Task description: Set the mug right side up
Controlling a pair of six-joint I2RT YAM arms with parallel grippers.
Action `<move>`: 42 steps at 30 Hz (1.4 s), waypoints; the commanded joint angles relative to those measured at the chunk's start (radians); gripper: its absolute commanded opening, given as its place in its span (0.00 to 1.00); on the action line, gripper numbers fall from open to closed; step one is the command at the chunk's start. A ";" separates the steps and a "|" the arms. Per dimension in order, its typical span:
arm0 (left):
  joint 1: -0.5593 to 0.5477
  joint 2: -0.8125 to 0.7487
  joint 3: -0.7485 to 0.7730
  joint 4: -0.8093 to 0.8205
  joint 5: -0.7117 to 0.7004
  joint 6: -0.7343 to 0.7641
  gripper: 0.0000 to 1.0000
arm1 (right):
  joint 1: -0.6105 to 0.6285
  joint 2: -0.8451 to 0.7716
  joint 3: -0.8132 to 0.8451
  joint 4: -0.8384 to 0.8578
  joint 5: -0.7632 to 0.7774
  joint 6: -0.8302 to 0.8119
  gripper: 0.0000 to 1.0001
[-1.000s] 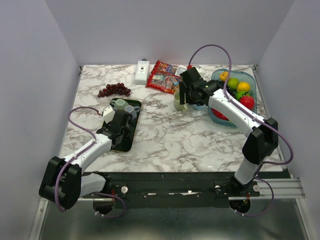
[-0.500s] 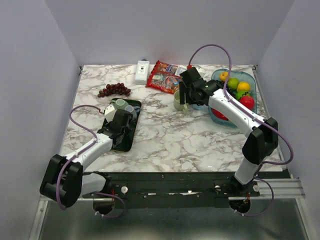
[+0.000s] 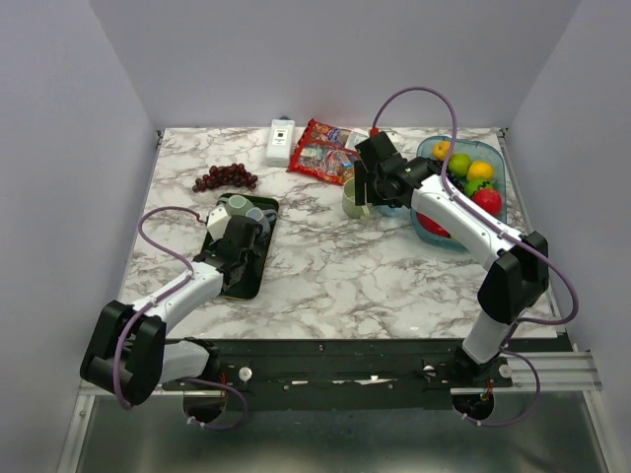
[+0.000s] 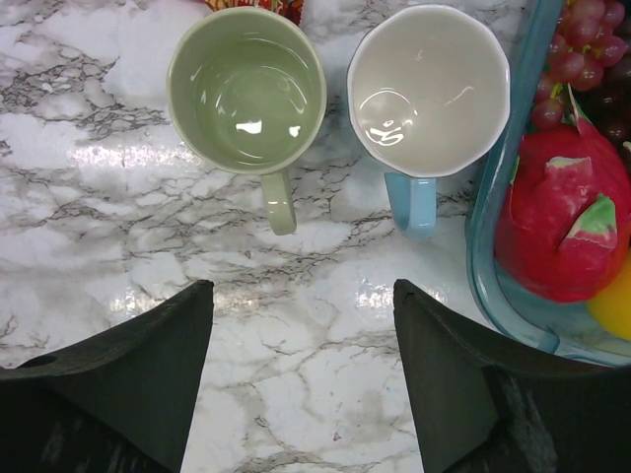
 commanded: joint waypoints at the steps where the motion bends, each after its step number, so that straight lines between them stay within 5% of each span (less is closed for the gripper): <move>1: 0.001 -0.027 0.004 -0.009 -0.010 0.003 0.00 | -0.008 0.012 0.023 -0.023 0.000 -0.001 0.79; 9: -0.001 -0.119 0.059 -0.120 -0.005 0.002 0.00 | -0.008 -0.005 0.043 -0.024 -0.050 0.002 0.79; 21: -0.001 -0.288 0.209 -0.207 0.243 0.020 0.00 | -0.007 -0.069 0.081 0.040 -0.342 0.036 0.79; 31: 0.021 -0.205 0.367 0.158 0.606 -0.010 0.00 | -0.008 -0.206 -0.083 0.379 -0.782 0.117 0.79; 42: 0.044 -0.004 0.520 0.631 0.837 -0.173 0.00 | -0.016 -0.227 -0.111 0.672 -0.962 0.192 0.79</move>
